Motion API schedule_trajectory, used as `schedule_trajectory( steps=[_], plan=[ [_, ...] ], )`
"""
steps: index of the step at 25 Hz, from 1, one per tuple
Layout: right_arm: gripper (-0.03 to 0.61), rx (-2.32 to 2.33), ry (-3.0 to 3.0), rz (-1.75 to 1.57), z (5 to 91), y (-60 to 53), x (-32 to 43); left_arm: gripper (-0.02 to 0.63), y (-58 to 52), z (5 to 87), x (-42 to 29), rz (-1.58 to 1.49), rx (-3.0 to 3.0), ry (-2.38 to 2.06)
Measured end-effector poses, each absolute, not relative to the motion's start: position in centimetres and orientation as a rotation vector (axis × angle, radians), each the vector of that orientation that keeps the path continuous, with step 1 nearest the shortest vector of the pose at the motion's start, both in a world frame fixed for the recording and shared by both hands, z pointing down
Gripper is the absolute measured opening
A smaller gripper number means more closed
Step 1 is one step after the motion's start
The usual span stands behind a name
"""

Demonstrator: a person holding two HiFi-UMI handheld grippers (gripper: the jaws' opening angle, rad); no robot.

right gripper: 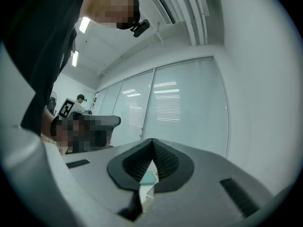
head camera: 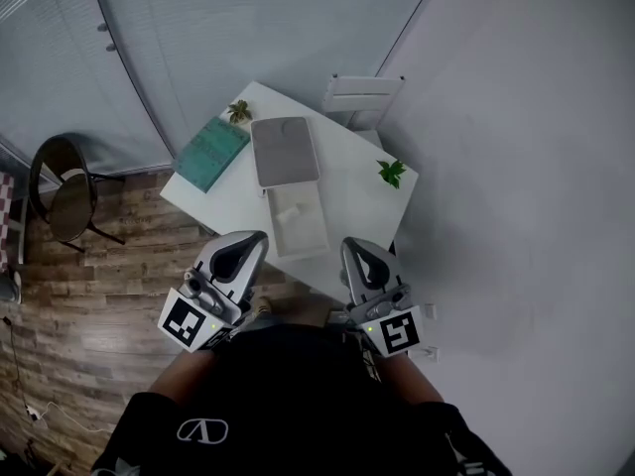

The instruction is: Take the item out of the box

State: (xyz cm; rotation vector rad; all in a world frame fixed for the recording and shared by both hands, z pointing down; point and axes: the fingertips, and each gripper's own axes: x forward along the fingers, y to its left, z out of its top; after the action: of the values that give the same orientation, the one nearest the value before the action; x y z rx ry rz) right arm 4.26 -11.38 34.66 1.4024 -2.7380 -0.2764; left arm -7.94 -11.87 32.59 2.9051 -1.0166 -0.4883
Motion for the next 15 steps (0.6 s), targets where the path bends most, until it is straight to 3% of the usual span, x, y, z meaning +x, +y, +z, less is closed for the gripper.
schedule_trajectory(
  steps=[15],
  plan=[
    [0.006,1.247,-2.811,-0.232,36.5,-17.9,4.7,0.005,-15.7,33.9,-6.2,-0.409,2.853,-1.149]
  ],
)
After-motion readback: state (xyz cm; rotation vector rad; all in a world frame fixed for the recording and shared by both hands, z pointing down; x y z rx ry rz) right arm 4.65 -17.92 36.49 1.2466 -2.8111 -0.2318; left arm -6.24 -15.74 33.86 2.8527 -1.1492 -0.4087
